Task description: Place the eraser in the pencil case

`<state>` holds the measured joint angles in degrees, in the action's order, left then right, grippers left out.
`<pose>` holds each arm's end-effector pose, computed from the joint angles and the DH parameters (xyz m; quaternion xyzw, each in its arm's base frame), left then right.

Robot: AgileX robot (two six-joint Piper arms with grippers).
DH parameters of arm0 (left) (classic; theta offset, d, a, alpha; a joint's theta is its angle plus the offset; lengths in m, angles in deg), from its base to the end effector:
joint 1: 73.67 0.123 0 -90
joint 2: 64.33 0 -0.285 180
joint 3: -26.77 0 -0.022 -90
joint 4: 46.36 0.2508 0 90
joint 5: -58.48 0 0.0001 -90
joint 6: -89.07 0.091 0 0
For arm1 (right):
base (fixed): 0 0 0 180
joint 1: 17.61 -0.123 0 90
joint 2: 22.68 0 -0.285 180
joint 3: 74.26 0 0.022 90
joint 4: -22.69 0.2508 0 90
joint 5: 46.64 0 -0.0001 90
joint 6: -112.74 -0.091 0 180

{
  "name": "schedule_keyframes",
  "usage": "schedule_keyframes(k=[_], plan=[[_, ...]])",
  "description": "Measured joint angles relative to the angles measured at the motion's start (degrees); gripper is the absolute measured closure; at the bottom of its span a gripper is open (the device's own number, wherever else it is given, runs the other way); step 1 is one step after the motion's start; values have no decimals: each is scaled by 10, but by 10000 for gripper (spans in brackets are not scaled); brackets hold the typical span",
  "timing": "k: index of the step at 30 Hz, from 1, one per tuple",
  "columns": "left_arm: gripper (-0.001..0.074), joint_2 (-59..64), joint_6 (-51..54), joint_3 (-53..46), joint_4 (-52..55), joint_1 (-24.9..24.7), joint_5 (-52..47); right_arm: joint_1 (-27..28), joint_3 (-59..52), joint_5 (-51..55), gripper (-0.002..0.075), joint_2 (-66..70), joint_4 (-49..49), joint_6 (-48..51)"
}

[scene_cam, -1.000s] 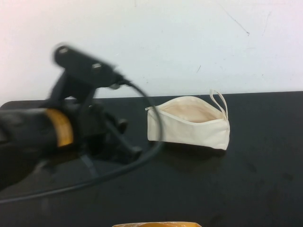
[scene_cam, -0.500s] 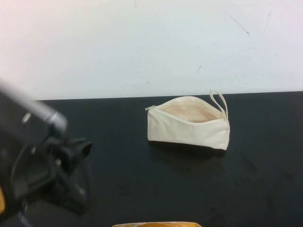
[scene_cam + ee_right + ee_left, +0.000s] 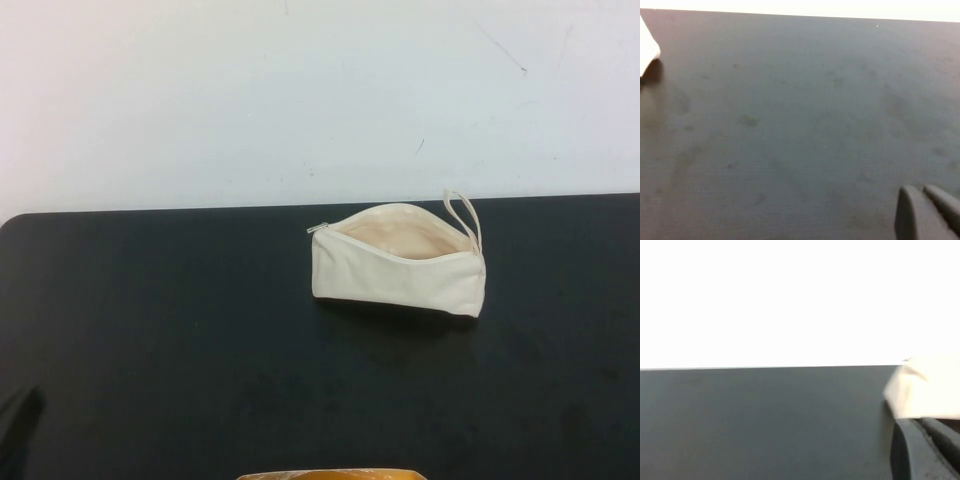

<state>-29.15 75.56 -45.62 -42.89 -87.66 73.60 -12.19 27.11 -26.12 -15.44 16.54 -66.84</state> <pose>0.1003 -0.0265 0.2284 0.0296 0.7216 -0.1503 0.6751 0.0525 -0.0084 0.1733 0.0059 0.8000 -0.0756 0.5952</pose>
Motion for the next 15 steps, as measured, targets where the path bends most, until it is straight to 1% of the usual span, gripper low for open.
schedule_keyframes(k=[3, 7, 12, 15], plan=[[736, -68, 7, -22, -10, 36, -42, 0, 0, 0, 727, 0, 0, 0], [736, -146, 45, -30, -15, 70, -128, 0, 0, 0, 727, 0, 0, 0], [736, -210, 61, -31, -16, 90, -223, 0, 0, 0, 727, 0, 0, 0], [736, -234, 67, -42, -16, 94, -252, 0, 0, 0, 727, 0, 0, 0]])
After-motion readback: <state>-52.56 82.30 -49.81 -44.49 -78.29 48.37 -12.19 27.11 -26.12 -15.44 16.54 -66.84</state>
